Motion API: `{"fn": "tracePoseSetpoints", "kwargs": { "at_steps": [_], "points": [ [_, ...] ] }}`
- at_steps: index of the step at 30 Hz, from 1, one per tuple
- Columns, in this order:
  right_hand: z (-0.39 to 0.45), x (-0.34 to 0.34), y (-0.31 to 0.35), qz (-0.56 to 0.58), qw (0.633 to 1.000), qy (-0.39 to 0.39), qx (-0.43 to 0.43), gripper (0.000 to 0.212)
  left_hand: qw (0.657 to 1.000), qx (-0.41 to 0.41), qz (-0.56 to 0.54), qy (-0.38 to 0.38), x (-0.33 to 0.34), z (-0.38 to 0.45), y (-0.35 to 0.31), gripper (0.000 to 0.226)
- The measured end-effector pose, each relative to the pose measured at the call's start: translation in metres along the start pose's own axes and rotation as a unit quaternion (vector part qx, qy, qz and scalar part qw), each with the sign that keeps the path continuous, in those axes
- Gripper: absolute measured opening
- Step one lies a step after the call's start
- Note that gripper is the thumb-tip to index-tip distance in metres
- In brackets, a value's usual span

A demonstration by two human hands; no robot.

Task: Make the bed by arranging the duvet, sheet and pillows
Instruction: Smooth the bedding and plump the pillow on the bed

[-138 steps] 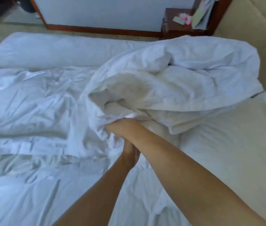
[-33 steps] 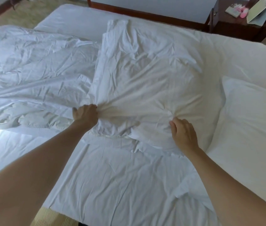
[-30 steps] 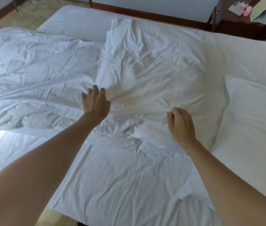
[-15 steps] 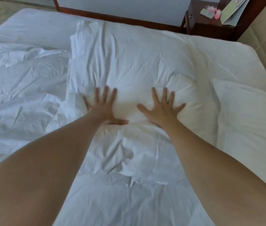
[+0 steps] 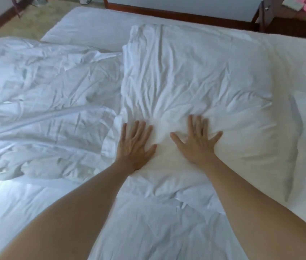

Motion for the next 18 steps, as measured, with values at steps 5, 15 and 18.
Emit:
{"fn": "tracePoseSetpoints", "kwargs": {
  "at_steps": [5,15,18],
  "points": [
    [-0.014,-0.008,0.115,-0.006,0.997,-0.012,-0.077,0.081,0.999,-0.027,0.009,0.014,-0.023,-0.013,0.088,0.072],
    [-0.016,0.018,0.46,-0.013,0.983,0.012,-0.182,0.073,0.992,-0.112,-0.034,0.042,-0.063,-0.089,0.424,0.066],
    [-0.007,0.019,0.556,-0.022,0.98,0.004,-0.198,0.073,0.977,-0.189,-0.089,0.037,-0.06,-0.119,0.52,0.067]
  ]
}}
Point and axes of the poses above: each hand's wrist, its own z-axis towards the middle knuckle, its own x-axis out of the palm, y = z × x, the point moved 7 cm from there along z, towards the middle knuckle, and after that the axes turned 7 degrees about -z, right-handed, at the moved point
